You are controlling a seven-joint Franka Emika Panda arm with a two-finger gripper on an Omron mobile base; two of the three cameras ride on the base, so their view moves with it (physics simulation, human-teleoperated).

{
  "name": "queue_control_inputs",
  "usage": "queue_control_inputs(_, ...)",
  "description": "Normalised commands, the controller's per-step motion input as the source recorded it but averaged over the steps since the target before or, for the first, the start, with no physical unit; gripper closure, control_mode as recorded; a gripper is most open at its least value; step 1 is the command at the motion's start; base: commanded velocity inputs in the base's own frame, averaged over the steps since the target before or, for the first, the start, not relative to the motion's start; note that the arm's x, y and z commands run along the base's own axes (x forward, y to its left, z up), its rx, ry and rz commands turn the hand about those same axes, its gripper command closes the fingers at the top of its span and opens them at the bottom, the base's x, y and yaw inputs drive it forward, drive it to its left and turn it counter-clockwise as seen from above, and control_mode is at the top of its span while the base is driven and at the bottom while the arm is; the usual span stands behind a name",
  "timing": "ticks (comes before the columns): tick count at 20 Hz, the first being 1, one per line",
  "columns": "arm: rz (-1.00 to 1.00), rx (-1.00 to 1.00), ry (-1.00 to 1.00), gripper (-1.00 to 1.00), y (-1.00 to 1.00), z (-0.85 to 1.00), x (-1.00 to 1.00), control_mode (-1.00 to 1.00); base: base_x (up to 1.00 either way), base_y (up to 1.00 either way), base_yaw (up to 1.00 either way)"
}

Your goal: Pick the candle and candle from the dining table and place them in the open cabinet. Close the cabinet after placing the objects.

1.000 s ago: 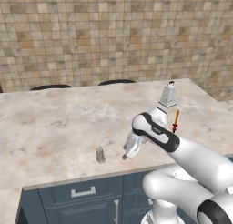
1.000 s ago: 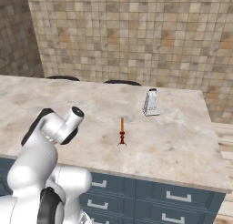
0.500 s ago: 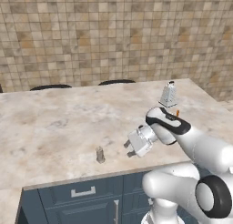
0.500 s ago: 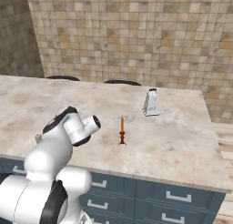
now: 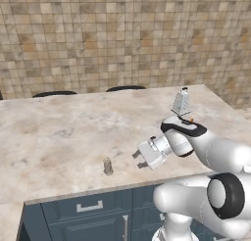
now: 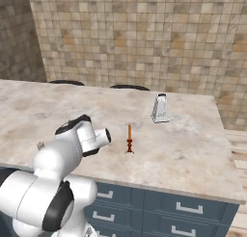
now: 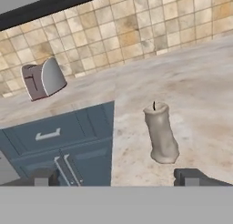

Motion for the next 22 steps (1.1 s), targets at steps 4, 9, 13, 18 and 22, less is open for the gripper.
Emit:
queue_control_inputs(4, 0.0, 0.02, -0.01, -1.0, 0.51, 0.0, 0.0, -1.0, 0.0, 0.0, 0.0)
queue_control_inputs(9, 0.0, 0.0, -0.01, -1.0, 0.65, 0.0, 0.0, -1.0, 0.0, 0.0, 0.0)
queue_control_inputs(13, 0.0, 0.01, 0.0, -1.0, 0.47, 0.0, -0.01, -1.0, 0.0, 0.0, 0.0)
queue_control_inputs(18, 0.0, 0.04, -0.04, -1.0, 0.14, 0.0, 0.0, -1.0, 0.0, 0.0, 0.0)
queue_control_inputs(22, 0.0, 0.04, -0.05, -1.0, 0.0, 0.0, 0.0, -1.0, 0.0, 0.0, 0.0)
